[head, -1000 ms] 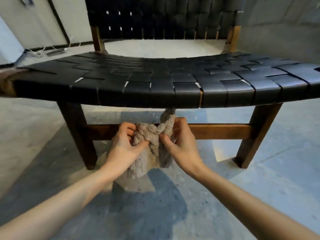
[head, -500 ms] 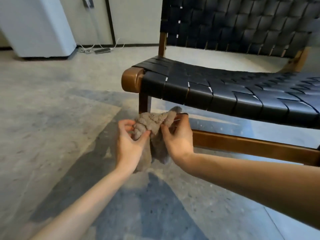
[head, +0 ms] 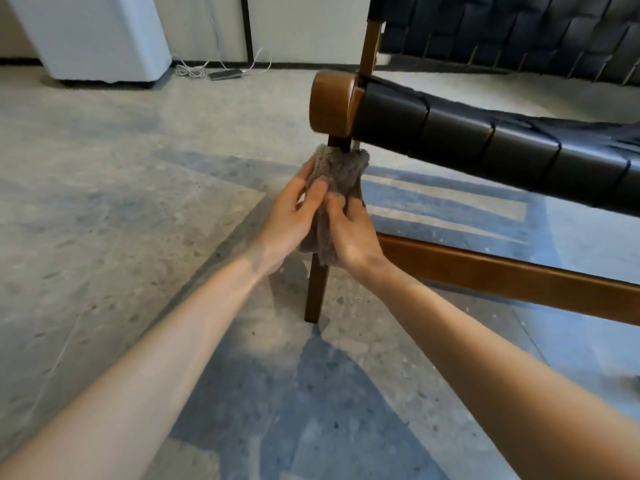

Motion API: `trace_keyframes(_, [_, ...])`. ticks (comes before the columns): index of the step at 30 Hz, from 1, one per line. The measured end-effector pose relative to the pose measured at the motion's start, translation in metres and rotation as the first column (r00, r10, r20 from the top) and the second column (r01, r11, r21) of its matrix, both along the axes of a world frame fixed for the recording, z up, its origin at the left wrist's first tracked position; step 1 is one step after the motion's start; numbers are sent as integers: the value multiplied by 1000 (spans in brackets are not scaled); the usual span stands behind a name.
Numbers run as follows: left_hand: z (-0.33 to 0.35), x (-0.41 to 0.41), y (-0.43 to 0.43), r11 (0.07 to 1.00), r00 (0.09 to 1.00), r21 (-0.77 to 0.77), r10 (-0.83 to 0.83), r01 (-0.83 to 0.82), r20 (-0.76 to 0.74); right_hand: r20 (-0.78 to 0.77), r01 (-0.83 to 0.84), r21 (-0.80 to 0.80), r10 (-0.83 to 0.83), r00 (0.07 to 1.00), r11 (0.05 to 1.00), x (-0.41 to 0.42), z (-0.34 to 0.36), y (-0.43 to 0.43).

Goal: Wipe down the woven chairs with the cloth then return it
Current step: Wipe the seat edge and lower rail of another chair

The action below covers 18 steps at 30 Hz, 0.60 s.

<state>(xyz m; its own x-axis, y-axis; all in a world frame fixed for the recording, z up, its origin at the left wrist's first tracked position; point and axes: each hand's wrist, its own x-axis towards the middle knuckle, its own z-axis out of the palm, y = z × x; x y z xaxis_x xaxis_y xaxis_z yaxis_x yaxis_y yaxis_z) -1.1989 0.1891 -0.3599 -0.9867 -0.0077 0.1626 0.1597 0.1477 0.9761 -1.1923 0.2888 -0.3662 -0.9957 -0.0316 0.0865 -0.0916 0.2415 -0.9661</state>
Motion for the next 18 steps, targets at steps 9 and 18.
trace_keyframes(9, [14, -27, 6, 998, 996, 65, 3, 2, -85, 91, 47, 40, -50, 995, 998, -22, 16, 6])
trace_keyframes(18, [-33, -8, 2, 999, 998, 10, -38, 37, 44, -177, 56, 308, -1, 984, 950, 0, -19, 3])
